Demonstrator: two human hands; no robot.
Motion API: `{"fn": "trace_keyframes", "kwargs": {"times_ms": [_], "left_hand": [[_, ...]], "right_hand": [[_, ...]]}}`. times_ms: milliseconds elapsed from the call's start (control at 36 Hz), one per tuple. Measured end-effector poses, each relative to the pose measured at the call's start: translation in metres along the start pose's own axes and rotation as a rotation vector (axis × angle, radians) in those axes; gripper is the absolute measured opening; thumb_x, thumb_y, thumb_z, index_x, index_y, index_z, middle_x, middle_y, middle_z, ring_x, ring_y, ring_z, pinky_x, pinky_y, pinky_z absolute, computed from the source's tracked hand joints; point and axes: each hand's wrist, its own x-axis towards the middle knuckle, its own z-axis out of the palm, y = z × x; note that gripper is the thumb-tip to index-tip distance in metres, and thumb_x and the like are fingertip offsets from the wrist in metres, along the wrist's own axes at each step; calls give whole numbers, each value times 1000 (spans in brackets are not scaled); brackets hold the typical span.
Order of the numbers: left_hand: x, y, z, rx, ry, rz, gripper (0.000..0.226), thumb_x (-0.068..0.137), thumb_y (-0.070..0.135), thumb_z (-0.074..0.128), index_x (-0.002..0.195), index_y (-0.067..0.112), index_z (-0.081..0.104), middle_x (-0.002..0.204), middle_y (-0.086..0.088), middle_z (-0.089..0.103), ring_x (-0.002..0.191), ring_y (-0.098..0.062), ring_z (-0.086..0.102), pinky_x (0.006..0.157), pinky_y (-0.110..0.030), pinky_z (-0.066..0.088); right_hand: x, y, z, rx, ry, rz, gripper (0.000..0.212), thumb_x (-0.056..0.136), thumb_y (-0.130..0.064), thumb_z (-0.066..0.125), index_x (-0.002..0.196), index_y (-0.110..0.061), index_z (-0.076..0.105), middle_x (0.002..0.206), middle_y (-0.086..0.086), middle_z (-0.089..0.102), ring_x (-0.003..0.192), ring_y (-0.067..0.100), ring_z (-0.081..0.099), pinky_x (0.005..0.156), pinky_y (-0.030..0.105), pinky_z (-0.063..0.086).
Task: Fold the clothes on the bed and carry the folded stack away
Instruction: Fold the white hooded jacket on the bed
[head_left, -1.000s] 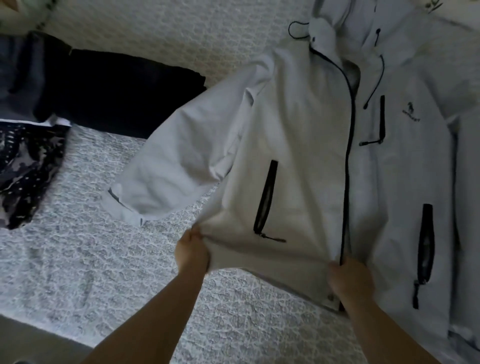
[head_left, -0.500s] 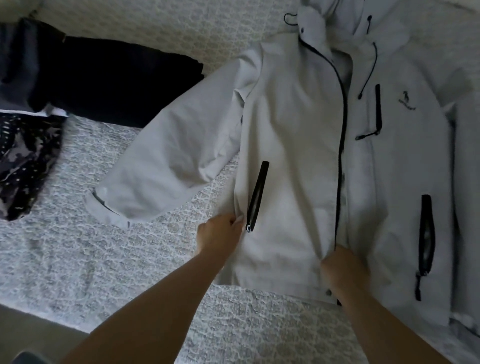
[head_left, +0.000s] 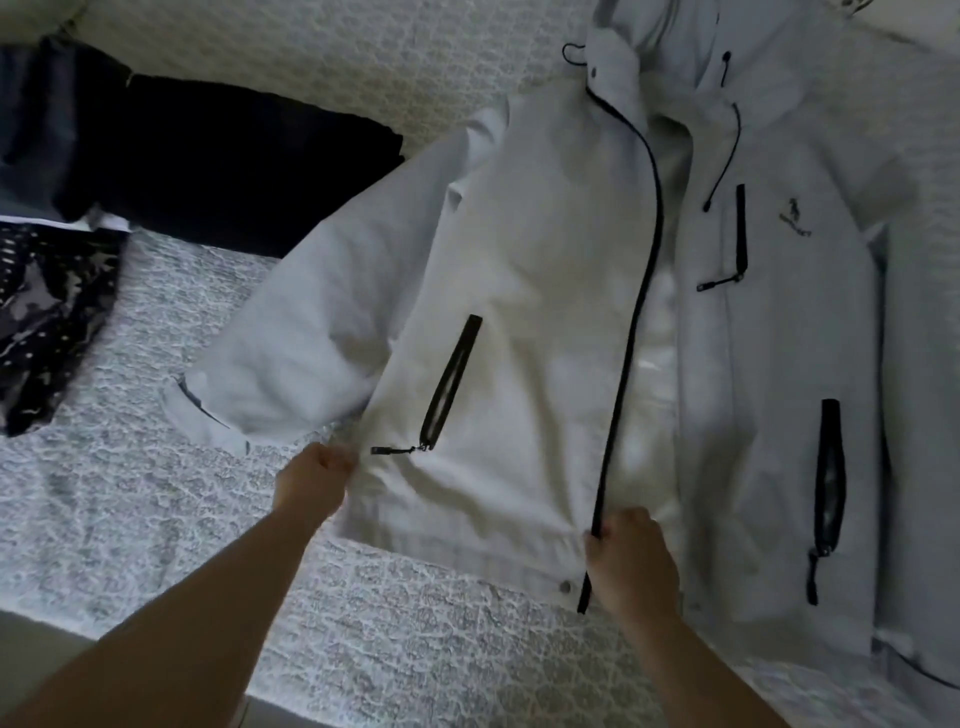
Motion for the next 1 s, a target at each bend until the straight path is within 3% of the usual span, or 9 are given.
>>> {"fn": "trace_keyframes", "kwargs": {"times_ms": [111,333,528,583,722,806,917,972,1000], "left_hand": [[0,-3,6,-63,-53,63,14,88,31,61,99,23,57,93,-6,65,82,-25,60,69,-30,45],[-32,-10,40,-280,-110,107,42,85,16,66,114,24,37,99,-3,58,74,-19,58,60,-28,47],[-43,-4,52,67,65,67,28,95,39,46,118,30,32,85,-3,61,72,-27,61,61,-35,47],[-42,-1,48,123,141,79,31,94,38,45,122,26,36,95,-5,65,83,-26,61,67,-34,44],[-29,15,25,240,482,398,48,78,28,72,120,14,53,122,-13,50,113,-32,47,93,-47,40],[-5,35,3,237,624,489,68,73,36,75,130,15,45,136,-17,39,128,-36,35,111,-54,21],[43,56,-29,290,477,313,113,70,67,65,151,17,5,157,-16,11,146,-28,3,113,-49,-10],[65,61,-39,396,341,217,120,69,71,62,151,16,-6,153,-17,26,144,-28,18,114,-52,-8],[74,63,-43,451,286,187,114,70,70,61,151,15,2,146,-17,38,139,-29,31,115,-53,-1]], "right_hand": [[5,-6,1,-79,-10,73,34,95,-33,44,113,-11,63,115,6,50,110,23,49,84,33,47],[17,6,-1,59,17,228,29,95,-17,42,116,-3,55,121,13,46,105,31,52,79,35,44],[19,4,-5,72,48,283,29,91,-12,52,116,1,50,126,18,45,111,35,50,86,36,43],[19,-4,-10,70,144,229,37,85,-8,57,120,-1,48,130,19,44,116,36,45,90,38,40],[28,-37,-24,88,220,-75,49,79,-9,61,127,-10,51,136,13,41,119,33,41,92,39,35],[44,-65,-35,-20,222,-231,52,85,-17,58,135,-15,42,142,8,34,126,27,35,97,35,34],[71,-112,-55,-42,257,-375,48,85,-20,58,131,-17,44,140,5,34,125,25,34,95,33,33],[84,-135,-66,-17,291,-408,47,84,-18,59,129,-17,46,138,5,37,124,25,35,94,33,33],[91,-145,-71,-10,308,-420,46,84,-17,58,129,-16,47,138,5,37,123,25,36,93,33,33]]}}
